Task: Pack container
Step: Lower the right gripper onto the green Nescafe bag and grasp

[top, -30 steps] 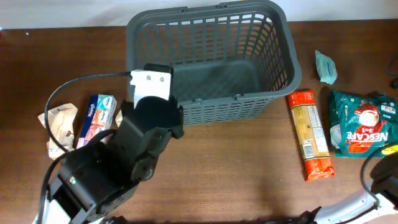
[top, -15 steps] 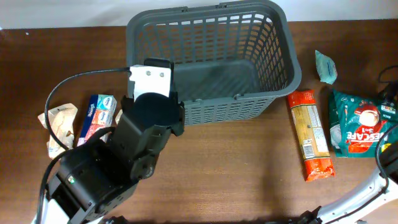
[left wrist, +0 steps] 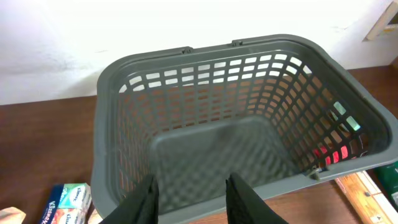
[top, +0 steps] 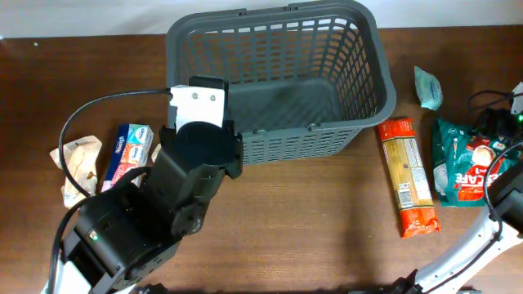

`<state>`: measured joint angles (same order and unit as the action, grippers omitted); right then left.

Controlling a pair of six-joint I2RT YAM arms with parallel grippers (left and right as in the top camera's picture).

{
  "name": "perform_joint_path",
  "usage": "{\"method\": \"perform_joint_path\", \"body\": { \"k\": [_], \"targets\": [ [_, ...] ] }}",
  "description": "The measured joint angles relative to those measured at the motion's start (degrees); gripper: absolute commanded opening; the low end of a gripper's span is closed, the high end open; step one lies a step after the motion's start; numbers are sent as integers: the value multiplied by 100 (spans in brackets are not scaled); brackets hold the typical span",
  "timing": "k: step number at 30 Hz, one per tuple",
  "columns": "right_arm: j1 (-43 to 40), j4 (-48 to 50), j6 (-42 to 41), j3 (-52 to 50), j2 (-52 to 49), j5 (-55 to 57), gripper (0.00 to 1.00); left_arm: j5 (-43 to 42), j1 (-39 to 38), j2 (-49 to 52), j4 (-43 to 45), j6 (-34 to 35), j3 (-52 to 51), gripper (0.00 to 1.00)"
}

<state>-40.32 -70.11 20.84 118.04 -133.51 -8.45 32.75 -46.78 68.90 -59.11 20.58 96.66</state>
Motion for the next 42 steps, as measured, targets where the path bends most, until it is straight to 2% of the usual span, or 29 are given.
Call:
{"method": "perform_joint_path", "body": {
  "k": [9, 11, 12, 15, 19, 25, 26, 27, 29, 30, 32, 35, 36, 37, 42],
  "targets": [
    [33, 122, -186, -157, 4, 195, 99, 0, 0, 0, 0, 0, 0, 29],
    [42, 238, -192, -289, 66, 197, 87, 0, 0, 0, 0, 0, 0, 29],
    [55, 289, -212, -358, 101, 199, 64, 0, 0, 0, 0, 0, 0, 29],
    [81, 470, -247, -557, 179, 221, 30, 2, 0, 0, 0, 0, 0, 29],
    [164, 656, -297, -769, 251, 205, 4, 0, 0, 0, -2, 0, 0, 29],
    [262, 848, -286, -951, 358, 387, 3, 0, 0, 0, -4, 0, 0, 29],
    [273, 837, -293, -946, 358, 409, 5, 0, 0, 0, -4, 0, 0, 29],
    [286, 815, -297, -929, 358, 426, 15, 0, 0, 0, -7, 0, 0, 29],
    [308, 686, -332, -833, 323, 468, 41, 0, 0, 0, -24, 0, 0, 29],
    [315, 529, -396, -741, 275, 457, 57, 0, 0, 0, -33, 0, 0, 29],
    [330, 127, -461, -470, 164, 382, 72, 0, 0, 0, -35, 0, 0, 29],
    [341, -341, -479, -140, 59, 254, 83, 2, 0, 0, -44, 0, 0, 29],
    [352, -437, -455, -57, 46, 234, 94, 0, 0, 0, -44, 0, 0, 29],
    [363, -553, -476, 59, 37, 195, 100, 2, 0, 0, -46, 0, 0, 29],
    [354, -675, -437, 358, 109, 103, 99, 0, 0, 0, -46, -4, 0, 29]
  ]
}}
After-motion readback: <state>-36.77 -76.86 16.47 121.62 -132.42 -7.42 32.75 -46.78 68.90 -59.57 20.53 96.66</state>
